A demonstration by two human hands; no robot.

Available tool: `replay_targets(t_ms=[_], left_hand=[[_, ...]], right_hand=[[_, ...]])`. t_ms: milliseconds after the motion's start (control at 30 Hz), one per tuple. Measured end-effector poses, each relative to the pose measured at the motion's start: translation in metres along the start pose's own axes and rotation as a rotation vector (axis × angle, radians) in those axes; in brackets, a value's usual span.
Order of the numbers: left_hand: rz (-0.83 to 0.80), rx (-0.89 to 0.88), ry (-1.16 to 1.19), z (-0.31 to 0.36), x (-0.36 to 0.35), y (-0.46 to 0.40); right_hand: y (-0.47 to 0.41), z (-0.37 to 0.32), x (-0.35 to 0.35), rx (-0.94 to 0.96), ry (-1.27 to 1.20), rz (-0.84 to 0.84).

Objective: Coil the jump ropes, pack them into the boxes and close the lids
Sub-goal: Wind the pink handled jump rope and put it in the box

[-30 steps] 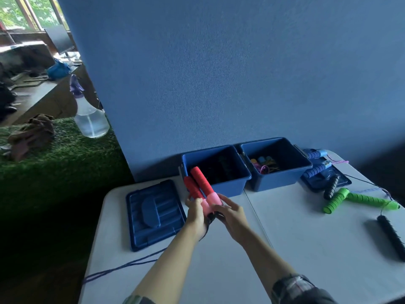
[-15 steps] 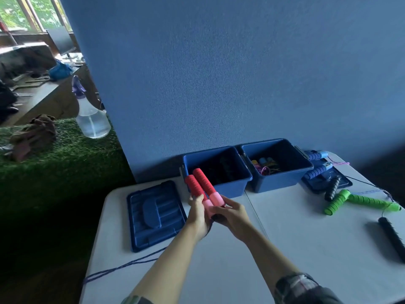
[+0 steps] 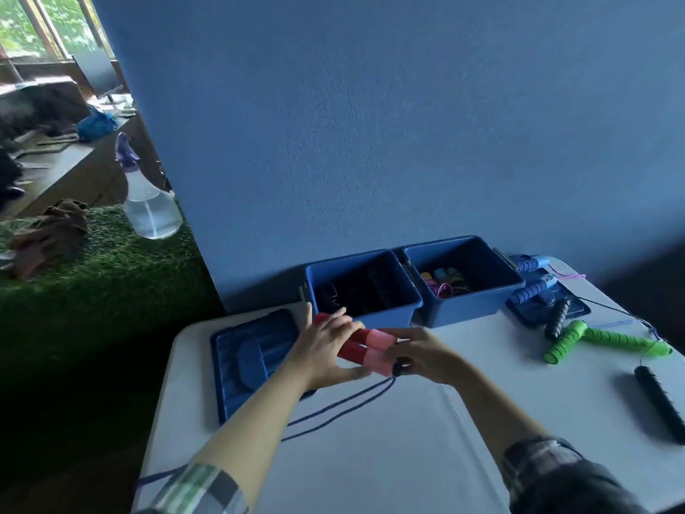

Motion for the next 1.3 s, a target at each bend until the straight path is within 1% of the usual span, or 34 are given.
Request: replay_targets(t_ms=[67, 100, 167, 233, 333, 433, 567, 667, 867, 933, 1000, 1033, 1067, 1167, 1233, 1300], left_hand=[[-0.043, -0.088, -0.120, -0.001, 0.001, 0.001], [-0.060, -0.103, -0.143, 0.000, 0.000, 0.001], [-0.084, -0.084, -0.074, 0.005, -0.004, 0.002], [-0.065, -0.037, 0.030, 0.012, -0.005, 0.004], [-0.066, -0.002, 0.071, 0.022, -0.004, 0.008], [-0.041, 0.045, 0.160, 0.025, -0.004, 0.009], [-0.046, 0.055, 0.245, 0.028, -0.003, 0.010], [-0.076, 0.056, 0.292, 0.028, -0.003, 0.012], [-0.104, 0.039, 0.345, 0.034, 0.000, 0.019], [-0.062, 0.069, 0.389, 0.036, -0.001, 0.017], [0.024, 0.141, 0.530, 0.034, 0.003, 0.008], [0.066, 0.170, 0.603, 0.033, 0.007, 0.003], [0.101, 0.194, 0.653, 0.031, 0.011, -0.003], [0.225, 0.279, 0.799, 0.023, 0.031, -0.015], [0.331, 0.402, 0.893, 0.016, 0.047, -0.020], [0.376, 0.537, 1.027, 0.007, 0.054, -0.026]], right_hand=[[0.001, -0.004, 0.008, -0.033, 0.046, -0.015], [0.001, -0.006, 0.011, -0.034, 0.040, -0.019], [0.000, -0.007, 0.016, -0.014, -0.027, -0.007], [0.000, -0.011, 0.017, 0.037, -0.074, 0.037], [-0.001, -0.011, 0.015, 0.107, -0.220, 0.109], [0.001, -0.006, 0.016, 0.102, -0.333, 0.124], [0.002, 0.002, 0.018, 0.083, -0.316, 0.081], [0.003, 0.003, 0.017, 0.103, -0.269, 0.124], [0.000, 0.000, 0.008, 0.175, -0.270, 0.200], [-0.001, -0.004, 0.002, 0.198, -0.316, 0.222], [-0.001, -0.010, -0.006, 0.238, -0.436, 0.217], [-0.001, -0.014, -0.010, 0.262, -0.466, 0.201], [-0.001, -0.018, -0.015, 0.282, -0.447, 0.178], [0.002, -0.024, -0.030, 0.307, -0.236, 0.119], [0.007, -0.022, -0.037, 0.283, -0.100, 0.105], [0.012, -0.017, -0.043, 0.247, 0.013, 0.085]])
Point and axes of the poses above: each hand's wrist, its own y-axis away from the middle knuckle, its own x-axis out of the back of the hand, z = x × y, the point moved 3 cm from there along -y, towards the middle knuckle, and after that the axes turned 6 degrees about x, right-handed, at the moved point
